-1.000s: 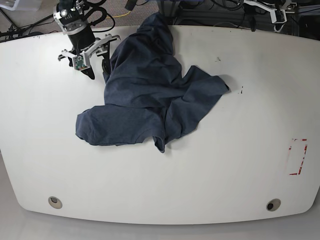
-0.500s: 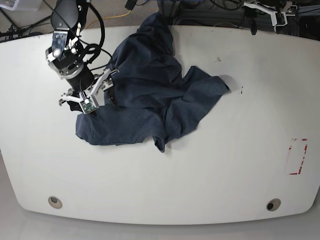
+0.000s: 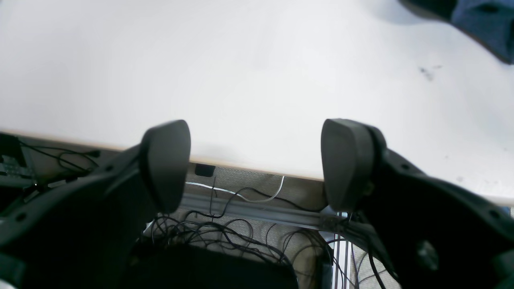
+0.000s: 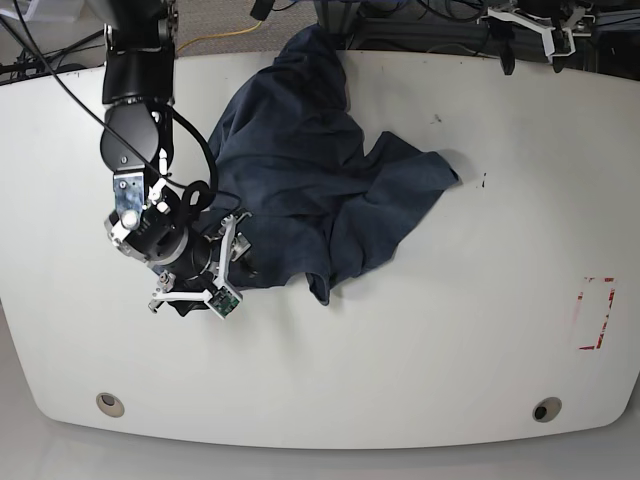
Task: Fold the T-shirt properly
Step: 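Reach the right gripper down and pinch an edge of the navy T-shirt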
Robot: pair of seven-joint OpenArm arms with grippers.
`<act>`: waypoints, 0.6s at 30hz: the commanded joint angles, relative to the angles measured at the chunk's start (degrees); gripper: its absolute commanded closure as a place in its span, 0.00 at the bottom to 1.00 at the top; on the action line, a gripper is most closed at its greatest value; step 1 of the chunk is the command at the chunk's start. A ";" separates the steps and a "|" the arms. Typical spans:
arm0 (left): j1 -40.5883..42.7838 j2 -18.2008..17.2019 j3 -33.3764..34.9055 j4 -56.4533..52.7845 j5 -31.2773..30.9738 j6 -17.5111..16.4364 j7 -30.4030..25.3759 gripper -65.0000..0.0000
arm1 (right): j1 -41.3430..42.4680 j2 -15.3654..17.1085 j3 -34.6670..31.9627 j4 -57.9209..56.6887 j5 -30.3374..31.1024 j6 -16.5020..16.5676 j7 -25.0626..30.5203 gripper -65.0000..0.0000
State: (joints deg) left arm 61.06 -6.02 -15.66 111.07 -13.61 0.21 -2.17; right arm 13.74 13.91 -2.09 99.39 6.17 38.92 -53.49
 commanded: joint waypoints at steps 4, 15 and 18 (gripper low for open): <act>-0.44 -0.35 -0.30 0.89 0.11 0.19 -1.12 0.27 | 8.02 0.02 -2.00 -11.00 0.81 1.08 0.97 0.40; -0.62 -0.44 -0.30 0.89 0.11 0.19 -1.12 0.27 | 17.52 -1.91 -4.37 -31.83 0.99 1.08 1.23 0.40; -0.62 -0.44 -0.30 0.89 0.11 0.19 -1.12 0.27 | 18.92 -2.18 -4.46 -35.35 0.73 1.08 2.64 0.40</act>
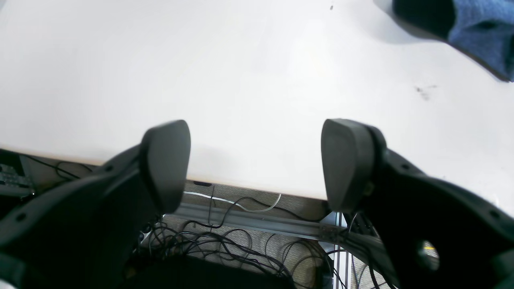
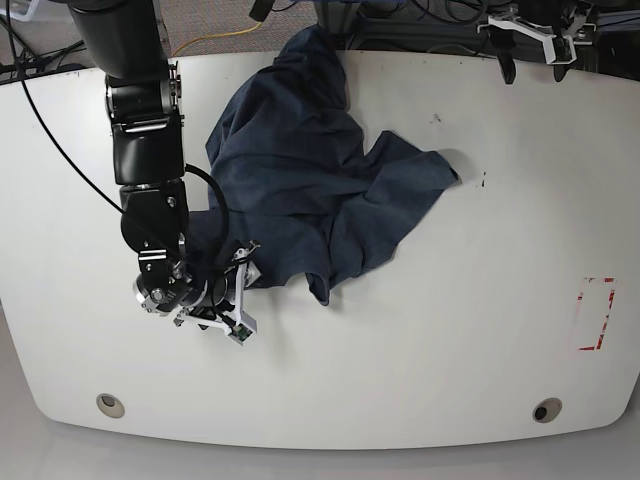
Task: Fold the T-shirt properly
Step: 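Reach the right gripper down and pinch an edge of the navy T-shirt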
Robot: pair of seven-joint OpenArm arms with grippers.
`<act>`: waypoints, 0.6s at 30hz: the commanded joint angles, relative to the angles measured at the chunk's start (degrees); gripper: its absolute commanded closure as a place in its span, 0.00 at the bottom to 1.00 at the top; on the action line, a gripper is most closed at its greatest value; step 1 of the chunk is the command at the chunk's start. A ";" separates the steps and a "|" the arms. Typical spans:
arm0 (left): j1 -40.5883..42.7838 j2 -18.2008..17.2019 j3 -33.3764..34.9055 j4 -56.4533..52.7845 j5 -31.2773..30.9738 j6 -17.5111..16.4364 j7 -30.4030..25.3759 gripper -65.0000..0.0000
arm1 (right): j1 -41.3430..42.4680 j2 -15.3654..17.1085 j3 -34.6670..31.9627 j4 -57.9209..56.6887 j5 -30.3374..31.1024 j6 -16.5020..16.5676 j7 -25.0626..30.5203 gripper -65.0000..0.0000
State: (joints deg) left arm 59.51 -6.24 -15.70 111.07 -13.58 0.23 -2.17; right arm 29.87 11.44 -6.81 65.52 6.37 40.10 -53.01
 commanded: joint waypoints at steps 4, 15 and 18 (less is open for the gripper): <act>0.93 -0.22 -0.25 0.89 0.09 0.17 -1.03 0.27 | 4.46 0.29 0.08 -5.78 0.53 -0.10 4.79 0.40; 0.85 -0.22 -0.25 0.89 0.09 0.17 -1.03 0.27 | 6.22 0.21 0.08 -11.05 0.88 -0.10 4.79 0.42; 0.23 -0.22 -0.25 0.89 0.09 0.17 -1.03 0.27 | 5.17 0.21 0.17 -11.05 0.88 -0.10 4.79 0.42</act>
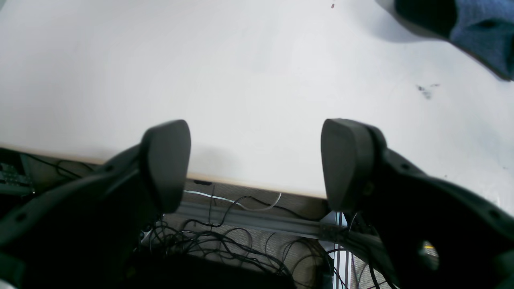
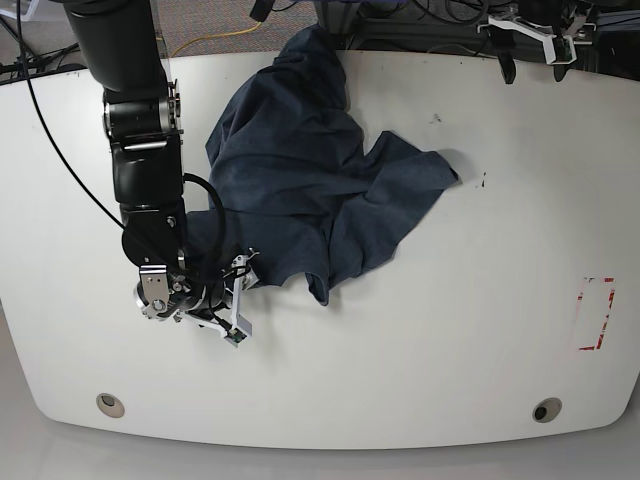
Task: Fold the T-shirt properly
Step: 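Reach the right gripper down and pinch an edge of the navy T-shirt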
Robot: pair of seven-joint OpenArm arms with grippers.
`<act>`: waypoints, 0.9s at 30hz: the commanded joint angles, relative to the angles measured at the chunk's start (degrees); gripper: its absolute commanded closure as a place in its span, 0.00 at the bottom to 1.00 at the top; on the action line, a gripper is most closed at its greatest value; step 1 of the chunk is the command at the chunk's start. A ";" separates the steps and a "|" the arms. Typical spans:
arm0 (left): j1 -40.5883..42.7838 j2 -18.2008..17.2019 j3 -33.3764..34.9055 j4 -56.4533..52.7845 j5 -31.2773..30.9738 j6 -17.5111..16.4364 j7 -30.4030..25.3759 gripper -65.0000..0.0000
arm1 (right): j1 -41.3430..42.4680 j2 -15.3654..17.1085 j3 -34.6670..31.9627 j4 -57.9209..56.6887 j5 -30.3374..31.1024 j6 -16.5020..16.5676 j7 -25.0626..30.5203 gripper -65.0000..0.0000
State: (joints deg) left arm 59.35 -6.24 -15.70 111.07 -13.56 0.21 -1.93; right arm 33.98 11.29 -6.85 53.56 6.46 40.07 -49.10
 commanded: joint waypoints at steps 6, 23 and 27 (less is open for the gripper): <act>-0.14 -0.22 -0.25 0.89 0.16 0.19 -1.27 0.27 | -2.81 0.36 0.21 6.26 0.79 -0.07 0.79 0.42; -1.11 -0.22 -0.25 0.71 0.16 0.19 -1.27 0.27 | -8.70 0.36 0.39 18.92 0.44 -0.07 -1.76 0.48; -1.11 -0.22 -0.25 0.71 0.16 0.19 -1.27 0.27 | -8.70 0.36 0.39 18.04 0.44 -0.07 -1.67 0.48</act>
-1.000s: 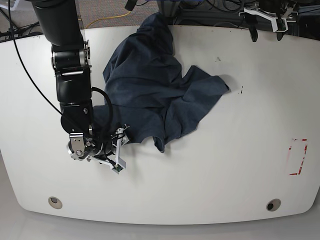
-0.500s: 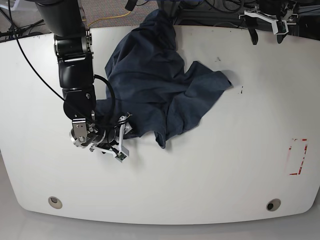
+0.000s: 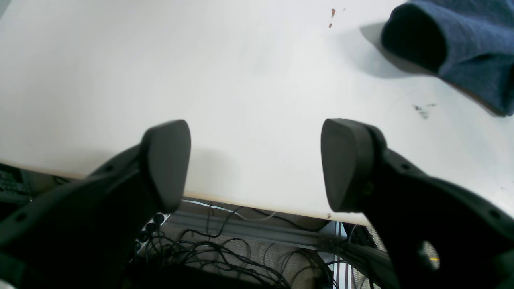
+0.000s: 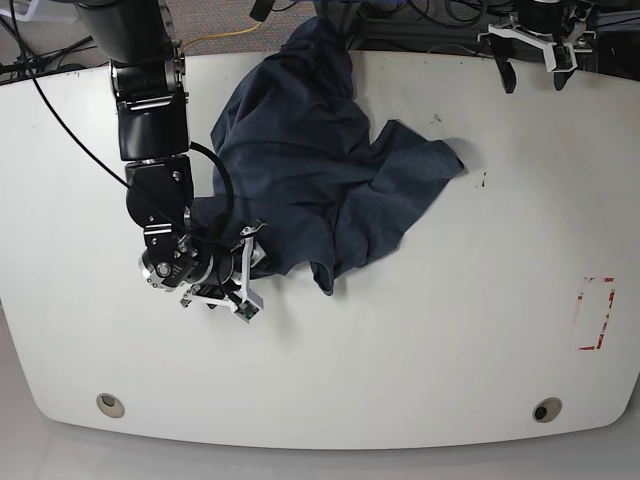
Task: Fold the T-shirt properly
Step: 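Reach the right gripper down and pinch an edge of the navy T-shirt, then lift the held shirt edge with the right gripper, dragging it out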
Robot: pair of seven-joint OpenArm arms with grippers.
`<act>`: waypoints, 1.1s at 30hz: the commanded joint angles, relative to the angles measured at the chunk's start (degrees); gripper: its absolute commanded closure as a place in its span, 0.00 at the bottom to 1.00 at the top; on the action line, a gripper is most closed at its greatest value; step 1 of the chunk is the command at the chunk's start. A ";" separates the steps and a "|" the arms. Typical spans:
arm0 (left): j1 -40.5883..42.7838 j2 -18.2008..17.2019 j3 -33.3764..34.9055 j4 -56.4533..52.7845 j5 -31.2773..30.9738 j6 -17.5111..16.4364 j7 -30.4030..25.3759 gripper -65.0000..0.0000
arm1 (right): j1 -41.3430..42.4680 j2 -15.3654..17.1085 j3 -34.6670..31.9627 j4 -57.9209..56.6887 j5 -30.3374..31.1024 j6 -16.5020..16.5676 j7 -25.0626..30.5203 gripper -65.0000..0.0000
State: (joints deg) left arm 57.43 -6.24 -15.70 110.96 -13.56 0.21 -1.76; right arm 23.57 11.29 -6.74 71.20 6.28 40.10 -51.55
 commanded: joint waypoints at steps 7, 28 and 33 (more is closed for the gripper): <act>0.72 -0.31 -0.25 0.82 0.16 0.19 -1.45 0.27 | 2.05 -0.52 0.19 -3.29 0.53 -0.10 0.96 0.48; -0.33 -0.31 -0.25 0.82 0.16 0.19 -1.36 0.27 | 2.05 -0.87 0.11 -3.37 0.44 -0.10 3.51 1.00; -0.42 -0.31 -0.16 0.91 0.16 0.19 -1.36 0.27 | 3.28 -0.70 0.37 0.84 0.44 -0.10 3.24 1.00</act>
State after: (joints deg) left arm 56.23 -6.26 -15.70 110.93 -13.54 0.21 -1.74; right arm 23.90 10.17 -6.81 67.83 6.26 40.10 -49.47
